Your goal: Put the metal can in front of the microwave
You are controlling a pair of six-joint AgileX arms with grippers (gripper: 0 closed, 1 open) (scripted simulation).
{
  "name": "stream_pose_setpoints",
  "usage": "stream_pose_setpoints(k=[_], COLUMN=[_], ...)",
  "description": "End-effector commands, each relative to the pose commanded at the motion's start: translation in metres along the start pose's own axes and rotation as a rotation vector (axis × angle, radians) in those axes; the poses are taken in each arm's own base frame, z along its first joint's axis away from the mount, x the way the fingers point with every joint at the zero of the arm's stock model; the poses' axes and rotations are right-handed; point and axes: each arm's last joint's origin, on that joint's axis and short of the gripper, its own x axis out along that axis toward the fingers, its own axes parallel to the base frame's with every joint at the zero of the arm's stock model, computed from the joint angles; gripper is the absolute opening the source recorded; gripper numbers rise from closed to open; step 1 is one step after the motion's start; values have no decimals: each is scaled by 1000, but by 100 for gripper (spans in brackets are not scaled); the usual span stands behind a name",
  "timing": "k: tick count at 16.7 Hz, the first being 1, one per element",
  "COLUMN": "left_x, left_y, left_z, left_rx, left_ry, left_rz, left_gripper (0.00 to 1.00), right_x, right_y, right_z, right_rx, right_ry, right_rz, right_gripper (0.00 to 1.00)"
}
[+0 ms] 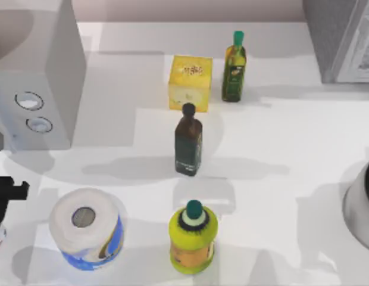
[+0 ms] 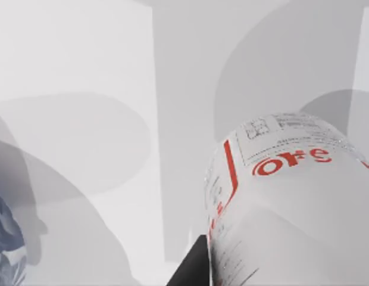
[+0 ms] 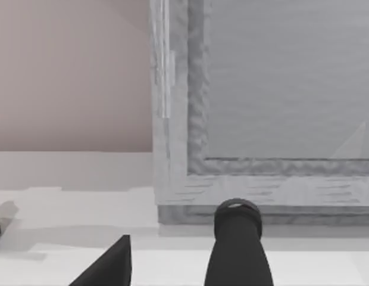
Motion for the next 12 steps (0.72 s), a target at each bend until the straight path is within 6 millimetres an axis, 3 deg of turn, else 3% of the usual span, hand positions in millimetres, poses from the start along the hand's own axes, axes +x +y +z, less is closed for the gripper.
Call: stream_pose_setpoints(k=[12], left_x=[8], left_y=[0], left_z=[0], left_rx=[0], left_ry=[0], left_rz=[0], left_gripper=[0], right_x=[0], right_y=[0], right_z=[0], right_rx=[0], right_ry=[0], right_rz=[0], right_gripper=[100])
